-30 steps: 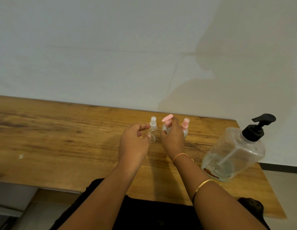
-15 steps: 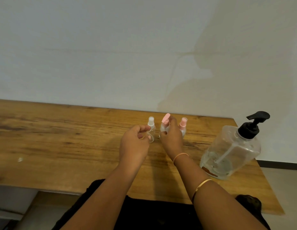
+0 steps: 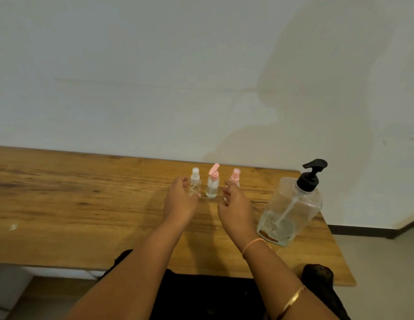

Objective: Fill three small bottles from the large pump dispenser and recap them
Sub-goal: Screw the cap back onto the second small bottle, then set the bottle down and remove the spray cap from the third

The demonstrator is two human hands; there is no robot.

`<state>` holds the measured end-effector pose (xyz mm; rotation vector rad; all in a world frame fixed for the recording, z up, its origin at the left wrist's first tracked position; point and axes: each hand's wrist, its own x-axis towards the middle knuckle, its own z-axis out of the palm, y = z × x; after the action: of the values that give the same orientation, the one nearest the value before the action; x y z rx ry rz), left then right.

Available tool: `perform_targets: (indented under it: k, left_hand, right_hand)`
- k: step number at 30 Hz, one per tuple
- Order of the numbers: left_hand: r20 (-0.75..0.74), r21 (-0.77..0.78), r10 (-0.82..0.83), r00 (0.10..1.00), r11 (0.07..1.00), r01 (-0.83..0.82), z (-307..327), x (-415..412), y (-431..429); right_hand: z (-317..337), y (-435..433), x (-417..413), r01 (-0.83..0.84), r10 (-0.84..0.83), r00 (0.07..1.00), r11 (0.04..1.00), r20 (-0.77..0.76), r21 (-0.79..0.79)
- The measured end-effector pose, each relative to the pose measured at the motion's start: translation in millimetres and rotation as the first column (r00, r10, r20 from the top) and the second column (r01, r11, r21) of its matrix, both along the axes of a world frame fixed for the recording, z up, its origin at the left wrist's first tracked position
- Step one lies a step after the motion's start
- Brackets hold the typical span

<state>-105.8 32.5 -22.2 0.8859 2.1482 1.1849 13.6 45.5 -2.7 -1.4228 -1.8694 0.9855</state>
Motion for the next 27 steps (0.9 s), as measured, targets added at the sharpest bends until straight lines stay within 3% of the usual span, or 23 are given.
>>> perform_targets:
  k: [6, 20, 27]
  left_hand:
    - [0.012, -0.033, -0.027, 1.0, 0.999, 0.028, -10.5, 5.9, 20.0]
    - [0.019, 0.0, 0.135, 0.991, 0.991, -0.135, -21.0, 6.1, 40.9]
    - [-0.02, -0.057, 0.043, 0.999, 0.997, -0.044, 4.8, 18.8, 21.1]
  right_hand:
    - [6.7, -1.7, 21.0, -0.04, 0.037, 0.999, 0.997, -0.037, -0.064]
    - [13.5, 13.0, 30.8, -0.029, 0.017, 0.995, 0.992, -0.098, -0.121]
    - [19.1, 8.1, 35.1, -0.016, -0.002, 0.986, 0.994, -0.168, -0.105]
